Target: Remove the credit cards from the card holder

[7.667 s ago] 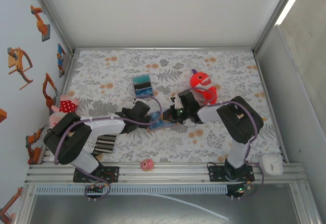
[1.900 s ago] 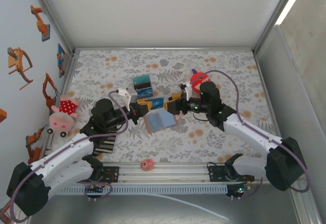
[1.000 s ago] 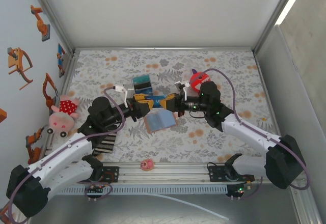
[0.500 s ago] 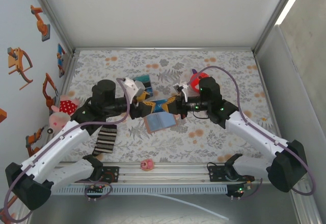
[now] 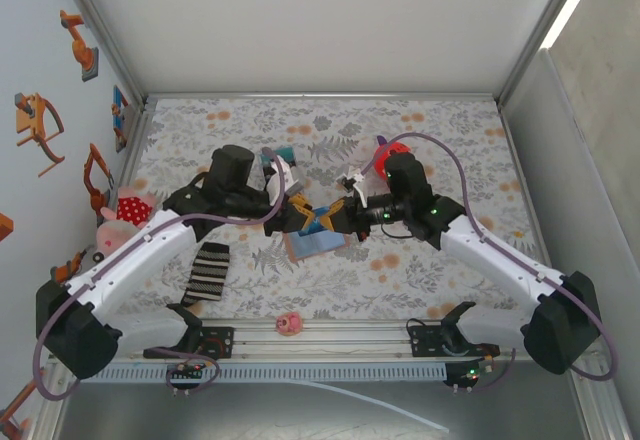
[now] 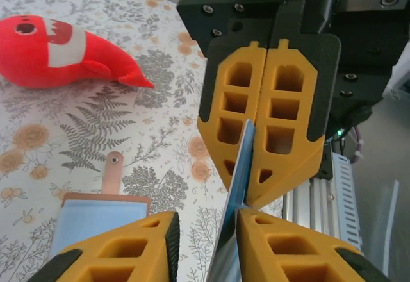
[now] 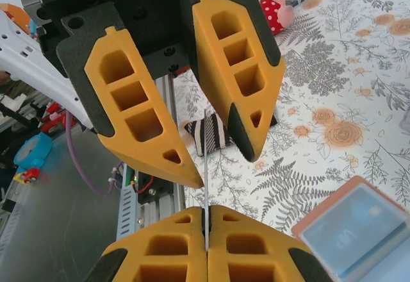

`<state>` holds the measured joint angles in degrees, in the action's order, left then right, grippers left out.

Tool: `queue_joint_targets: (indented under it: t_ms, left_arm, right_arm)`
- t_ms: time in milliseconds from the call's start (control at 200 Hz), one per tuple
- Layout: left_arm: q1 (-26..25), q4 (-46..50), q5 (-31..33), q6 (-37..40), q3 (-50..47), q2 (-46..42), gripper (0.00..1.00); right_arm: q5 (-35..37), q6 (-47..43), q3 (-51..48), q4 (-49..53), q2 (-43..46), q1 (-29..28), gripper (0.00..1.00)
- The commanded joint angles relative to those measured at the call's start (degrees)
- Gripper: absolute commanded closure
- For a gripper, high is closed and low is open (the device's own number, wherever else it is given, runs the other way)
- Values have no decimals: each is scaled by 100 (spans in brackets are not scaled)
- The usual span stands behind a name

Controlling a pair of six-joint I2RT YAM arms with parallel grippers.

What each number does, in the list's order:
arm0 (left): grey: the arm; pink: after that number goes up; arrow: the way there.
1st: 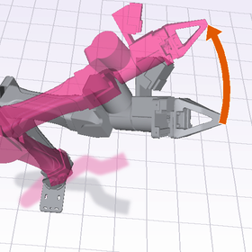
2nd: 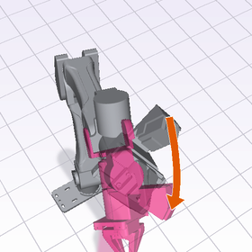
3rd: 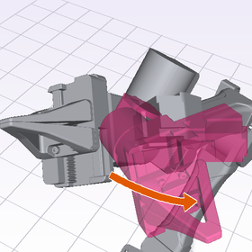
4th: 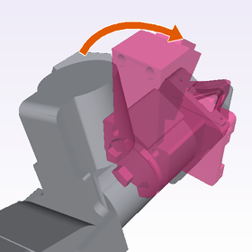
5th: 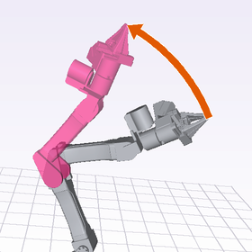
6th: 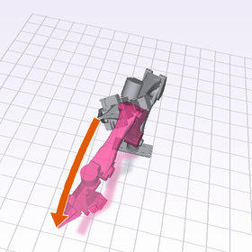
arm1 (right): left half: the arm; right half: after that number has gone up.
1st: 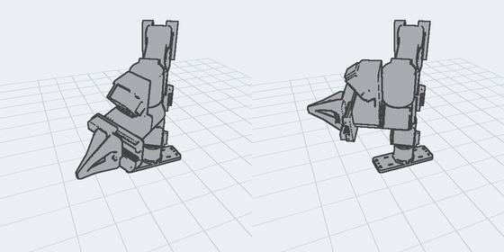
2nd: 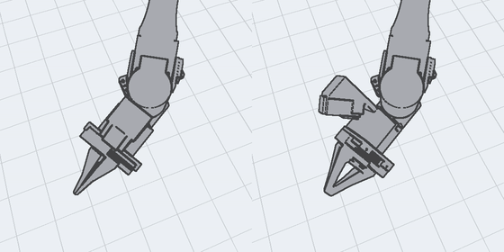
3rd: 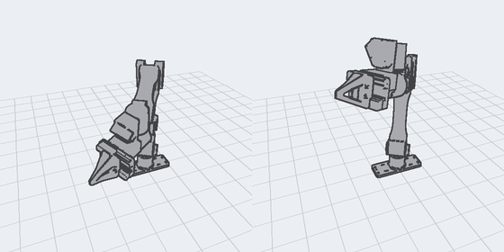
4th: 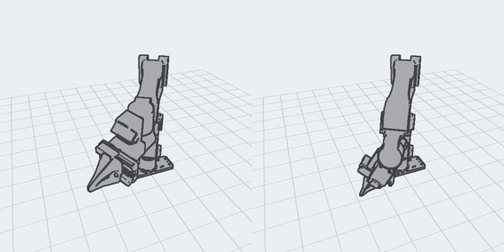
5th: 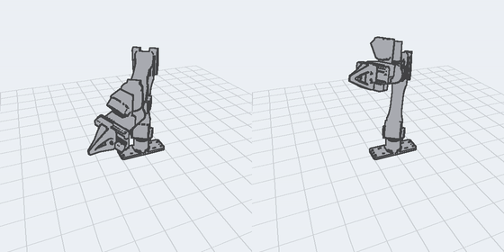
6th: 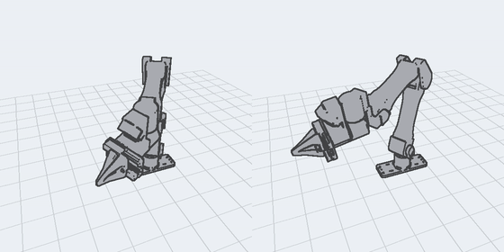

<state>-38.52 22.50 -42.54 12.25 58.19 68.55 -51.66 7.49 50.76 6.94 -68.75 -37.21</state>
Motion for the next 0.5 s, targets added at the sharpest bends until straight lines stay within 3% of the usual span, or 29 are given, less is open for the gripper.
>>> queue_joint_targets:
  t_ms: [0,95,235,331,401,496]
  left_arm:
    - [11,326,-427,352,214,118,71]
    - [11,474,-515,467,265,225,72]
    - [17,536,-527,560,294,308,96]
    - [19,499,-492,572,296,317,100]
    - [29,485,-338,585,294,310,100]
    - [76,453,-39,618,255,301,100]
  right_arm:
    - [-91,-162,233,79,-33,-14,96]
    - [-80,-161,255,62,-58,-14,96]
    - [-23,-163,266,67,-86,-14,96]
    - [151,-162,265,109,-55,-14,93]
    - [393,-169,241,173,-1,-14,85]
    - [939,-195,207,322,124,-3,66]
